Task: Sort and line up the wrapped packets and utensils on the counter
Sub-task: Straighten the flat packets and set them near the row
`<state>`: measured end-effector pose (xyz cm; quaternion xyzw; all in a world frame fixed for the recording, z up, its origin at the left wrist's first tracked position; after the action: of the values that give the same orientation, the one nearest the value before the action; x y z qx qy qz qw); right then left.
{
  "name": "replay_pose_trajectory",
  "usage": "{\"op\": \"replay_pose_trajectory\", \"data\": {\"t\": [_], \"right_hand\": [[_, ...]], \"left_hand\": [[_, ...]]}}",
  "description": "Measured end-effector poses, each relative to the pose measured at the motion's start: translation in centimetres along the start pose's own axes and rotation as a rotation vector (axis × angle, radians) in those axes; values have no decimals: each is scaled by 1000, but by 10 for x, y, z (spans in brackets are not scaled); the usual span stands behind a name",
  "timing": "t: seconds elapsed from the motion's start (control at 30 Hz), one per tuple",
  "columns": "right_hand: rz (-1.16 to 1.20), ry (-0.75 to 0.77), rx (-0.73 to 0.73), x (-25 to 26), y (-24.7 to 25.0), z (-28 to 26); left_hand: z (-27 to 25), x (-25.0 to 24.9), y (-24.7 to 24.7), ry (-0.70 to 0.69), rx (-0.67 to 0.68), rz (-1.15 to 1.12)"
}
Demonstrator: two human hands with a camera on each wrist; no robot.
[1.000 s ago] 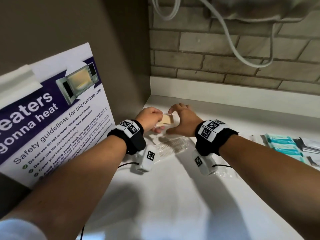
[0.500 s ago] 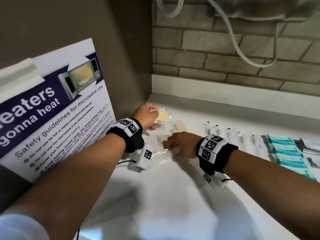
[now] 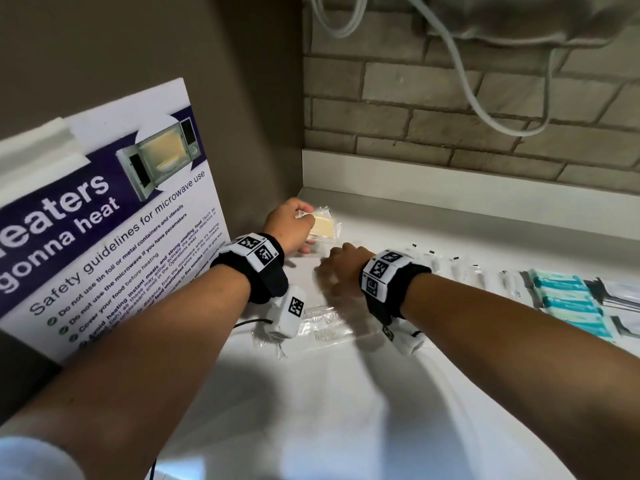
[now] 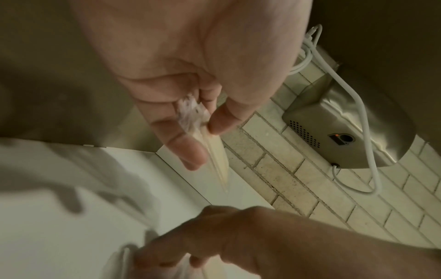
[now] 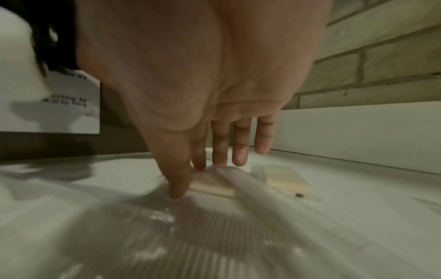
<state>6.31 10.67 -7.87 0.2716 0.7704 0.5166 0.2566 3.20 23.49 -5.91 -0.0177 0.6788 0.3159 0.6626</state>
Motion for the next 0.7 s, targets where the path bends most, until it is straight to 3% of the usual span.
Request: {"op": "replay_pose_trajectory", "data": {"t": [0.17, 0.47, 0.6, 0.7], "right_hand": [[48, -40, -34, 4, 2, 23], [751, -265, -160, -32, 24, 41], [665, -466, -101, -54, 23, 46], [664, -514, -50, -59, 10, 48]], "left_hand": [[7, -5, -2, -16, -66, 14], [24, -28, 1, -113, -145, -45], [27, -34, -1, -128, -101, -44], [24, -27, -8, -122, -41, -28]]}}
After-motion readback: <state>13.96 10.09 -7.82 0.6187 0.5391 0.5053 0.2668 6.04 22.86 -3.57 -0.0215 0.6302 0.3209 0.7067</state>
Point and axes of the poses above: each hand's wrist, its own z-axis towards the middle knuckle, its own y-axis out of the back of the hand, x = y × z, the point moved 2 cm from there along z, towards the middle knuckle, and after that the axes turned 9 degrees about -y, right-handed, at the moved point
